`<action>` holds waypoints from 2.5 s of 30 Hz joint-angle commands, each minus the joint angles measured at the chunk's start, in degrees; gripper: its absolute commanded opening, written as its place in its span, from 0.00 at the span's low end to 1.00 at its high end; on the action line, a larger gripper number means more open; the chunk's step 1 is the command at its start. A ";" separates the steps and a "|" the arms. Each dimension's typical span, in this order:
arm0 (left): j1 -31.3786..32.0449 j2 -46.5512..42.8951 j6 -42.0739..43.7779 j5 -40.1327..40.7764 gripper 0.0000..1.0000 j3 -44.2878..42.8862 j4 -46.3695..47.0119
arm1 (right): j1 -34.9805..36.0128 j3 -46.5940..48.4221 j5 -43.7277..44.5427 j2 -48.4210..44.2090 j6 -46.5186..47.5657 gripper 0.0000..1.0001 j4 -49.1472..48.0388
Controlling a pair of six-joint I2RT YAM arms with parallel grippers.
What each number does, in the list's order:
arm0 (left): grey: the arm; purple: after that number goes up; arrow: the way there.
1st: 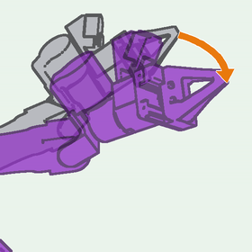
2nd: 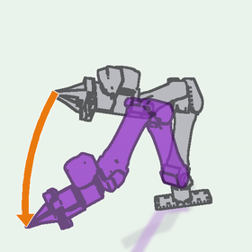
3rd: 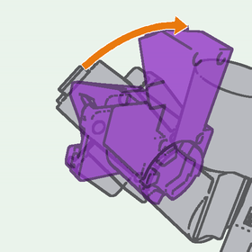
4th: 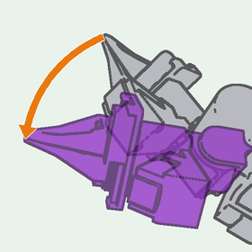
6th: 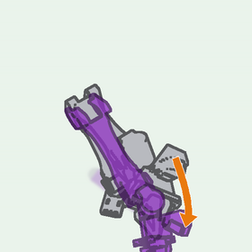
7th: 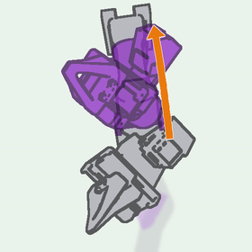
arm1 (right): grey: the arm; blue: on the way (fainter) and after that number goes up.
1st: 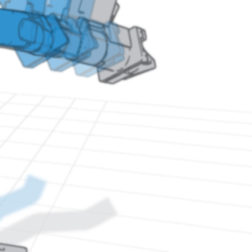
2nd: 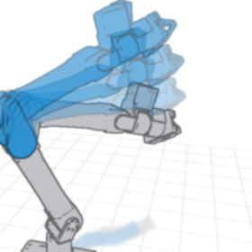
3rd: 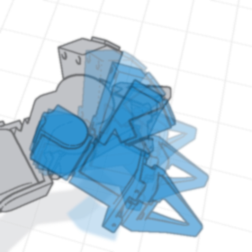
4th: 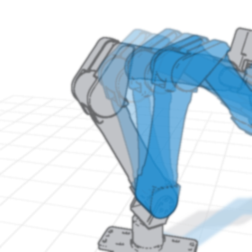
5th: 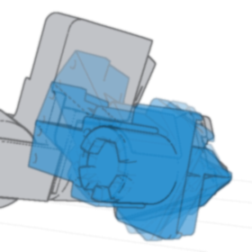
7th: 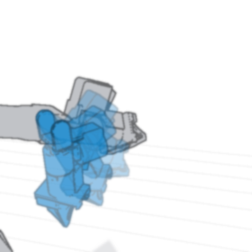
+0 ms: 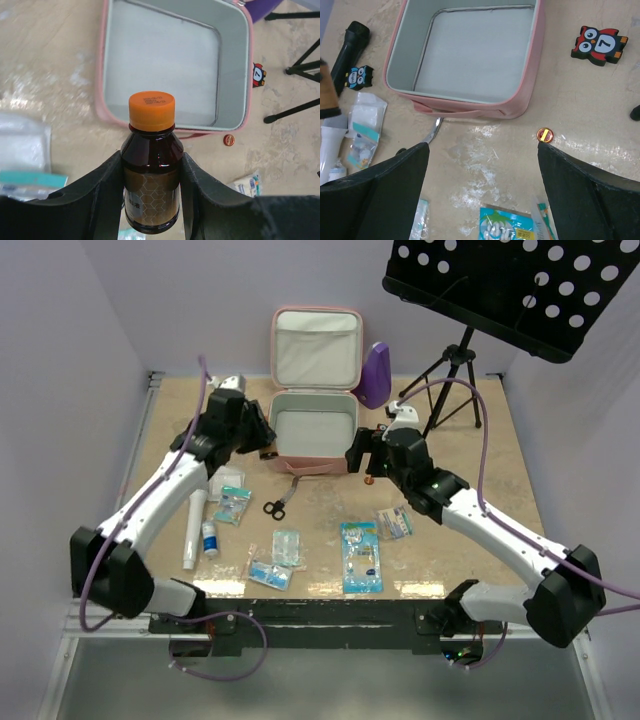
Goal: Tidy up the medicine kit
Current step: Place the pill bottle in the medicine box, then pick up the medical item at the center of the board.
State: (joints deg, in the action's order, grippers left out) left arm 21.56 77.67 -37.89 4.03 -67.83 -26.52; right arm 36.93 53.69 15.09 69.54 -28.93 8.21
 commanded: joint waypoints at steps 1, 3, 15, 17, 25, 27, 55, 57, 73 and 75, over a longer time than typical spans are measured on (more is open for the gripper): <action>0.76 9.93 8.53 -9.03 0.00 -9.66 8.68 | 0.16 3.79 2.75 1.83 -1.66 0.94 0.14; 1.02 15.55 9.76 -10.09 0.00 -14.76 8.50 | 0.08 3.53 2.84 1.39 -1.66 0.94 0.14; 3.05 44.40 15.83 -13.96 0.00 -42.81 4.64 | 0.16 1.86 4.51 -1.42 -0.69 0.94 2.69; 3.05 46.95 15.65 -14.75 0.00 -44.48 4.99 | 0.16 1.68 4.86 -2.30 -0.69 0.94 2.95; 4.01 52.58 12.23 -15.90 0.00 -44.67 8.15 | 0.16 0.98 5.04 -4.06 -1.31 0.94 2.26; 4.45 54.42 11.44 -16.07 0.00 -45.80 8.68 | 0.16 0.63 4.86 -3.89 -1.48 0.94 2.51; 6.21 59.01 3.78 -19.68 0.58 -48.10 17.30 | 0.16 -4.56 3.89 -7.40 -4.73 0.93 3.39; 6.12 57.43 4.14 -19.50 0.66 -47.40 17.29 | 0.16 -4.82 3.80 -7.66 -4.91 0.93 3.31; 2.43 21.08 7.82 -4.33 0.76 -19.48 11.25 | 0.16 -6.32 2.93 -9.60 -4.65 0.93 2.08; 2.43 13.43 7.40 4.18 0.75 -11.40 7.65 | 0.16 -7.37 2.31 -9.59 -4.73 0.93 1.12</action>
State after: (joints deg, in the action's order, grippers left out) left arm 25.08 106.15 -32.27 -7.01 -90.19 -13.26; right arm 36.93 48.07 18.39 60.34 -33.21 11.97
